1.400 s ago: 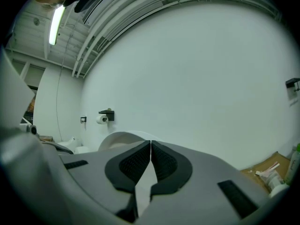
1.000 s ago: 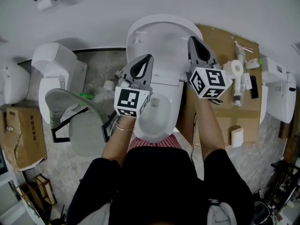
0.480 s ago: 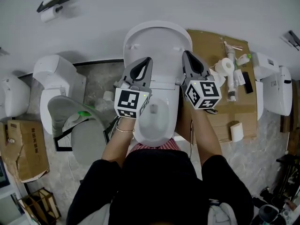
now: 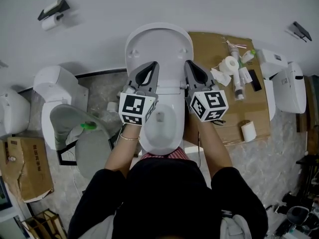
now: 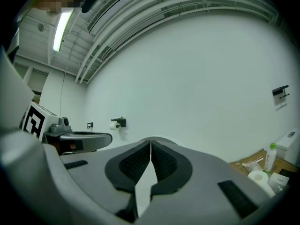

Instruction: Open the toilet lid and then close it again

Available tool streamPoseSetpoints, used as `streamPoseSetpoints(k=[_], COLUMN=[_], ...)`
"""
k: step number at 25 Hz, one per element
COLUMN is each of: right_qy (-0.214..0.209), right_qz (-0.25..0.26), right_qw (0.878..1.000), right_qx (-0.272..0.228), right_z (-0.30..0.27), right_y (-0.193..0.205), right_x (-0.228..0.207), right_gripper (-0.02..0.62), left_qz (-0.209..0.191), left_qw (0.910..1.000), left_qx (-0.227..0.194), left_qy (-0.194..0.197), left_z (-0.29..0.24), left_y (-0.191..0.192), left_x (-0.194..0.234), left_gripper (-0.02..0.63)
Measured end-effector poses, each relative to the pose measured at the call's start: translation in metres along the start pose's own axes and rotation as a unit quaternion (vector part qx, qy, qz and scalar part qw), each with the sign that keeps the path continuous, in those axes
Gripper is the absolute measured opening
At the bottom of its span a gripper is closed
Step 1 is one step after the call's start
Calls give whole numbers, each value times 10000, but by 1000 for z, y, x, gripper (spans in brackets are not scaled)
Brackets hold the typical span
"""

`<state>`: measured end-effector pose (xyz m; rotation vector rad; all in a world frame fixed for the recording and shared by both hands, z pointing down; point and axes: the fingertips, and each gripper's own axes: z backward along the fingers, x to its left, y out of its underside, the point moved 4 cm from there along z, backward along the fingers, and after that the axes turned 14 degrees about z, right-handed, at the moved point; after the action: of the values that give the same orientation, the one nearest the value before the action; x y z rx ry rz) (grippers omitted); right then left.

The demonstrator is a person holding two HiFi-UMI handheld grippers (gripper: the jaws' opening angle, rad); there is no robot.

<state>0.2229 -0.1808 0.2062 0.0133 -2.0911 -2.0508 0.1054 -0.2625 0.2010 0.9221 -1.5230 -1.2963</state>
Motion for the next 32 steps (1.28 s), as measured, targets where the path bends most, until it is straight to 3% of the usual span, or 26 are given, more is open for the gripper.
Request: streamPoseSetpoints(k=[14, 32], right_qy=[48, -1], right_qz=[-124, -237], right_qw=[9997, 9993], right_qx=[-207, -281], right_z=[50, 52], right_y=[-23, -28], right_x=[27, 21], right_gripper=[21, 21], left_qz=[-52, -4], left_qw=[9998, 9997], left_qx=[-14, -33], left_qy=[175, 226], left_z=[22, 20], left_y=[-8, -9], left_x=[-29, -34], left_gripper=[3, 3])
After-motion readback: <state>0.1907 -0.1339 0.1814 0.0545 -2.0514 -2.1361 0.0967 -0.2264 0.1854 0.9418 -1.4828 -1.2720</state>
